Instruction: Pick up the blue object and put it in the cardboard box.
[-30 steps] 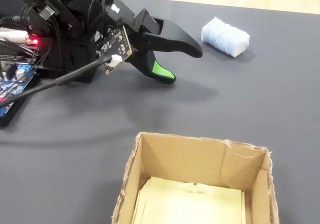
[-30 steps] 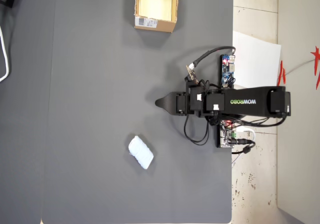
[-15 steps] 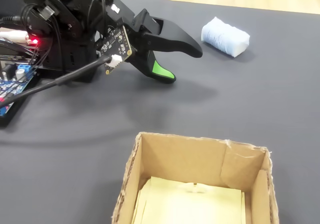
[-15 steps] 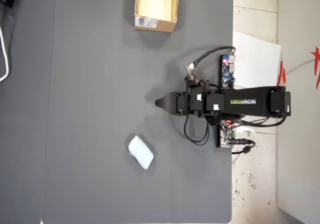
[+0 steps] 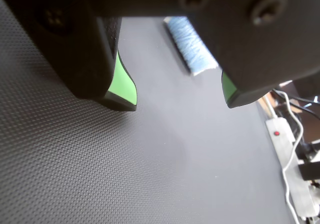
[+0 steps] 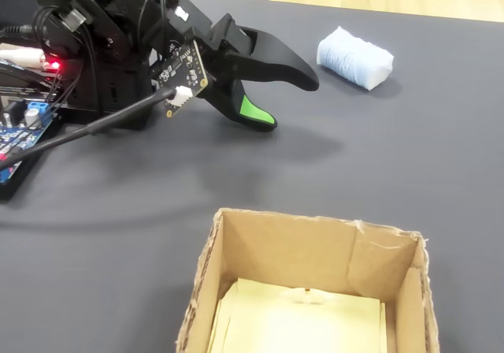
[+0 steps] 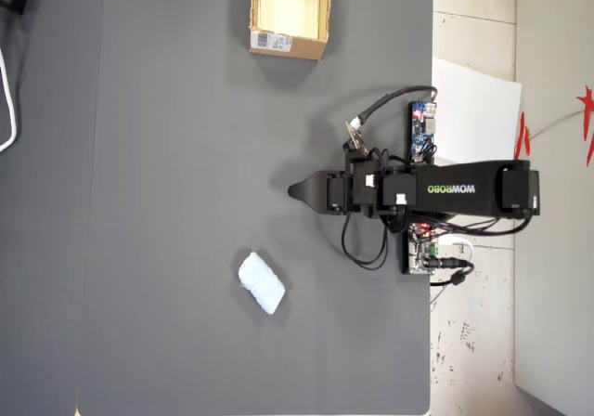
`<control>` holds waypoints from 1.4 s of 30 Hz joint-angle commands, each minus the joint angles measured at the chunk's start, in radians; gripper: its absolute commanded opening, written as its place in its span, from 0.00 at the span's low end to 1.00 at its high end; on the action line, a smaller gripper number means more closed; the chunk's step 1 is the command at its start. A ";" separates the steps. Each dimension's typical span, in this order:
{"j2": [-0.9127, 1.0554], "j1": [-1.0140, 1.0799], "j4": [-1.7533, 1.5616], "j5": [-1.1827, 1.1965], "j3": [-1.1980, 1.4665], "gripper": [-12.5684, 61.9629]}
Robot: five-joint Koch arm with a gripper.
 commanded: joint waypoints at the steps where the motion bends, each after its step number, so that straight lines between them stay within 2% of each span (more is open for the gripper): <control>1: 0.091 0.000 0.100 0.012 0.044 0.62; 14: 0.089 -0.034 0.038 0.034 0.044 0.62; 30: 0.087 -0.276 -0.038 0.112 0.011 0.62; 42: 0.071 -0.591 -0.104 0.112 -0.037 0.62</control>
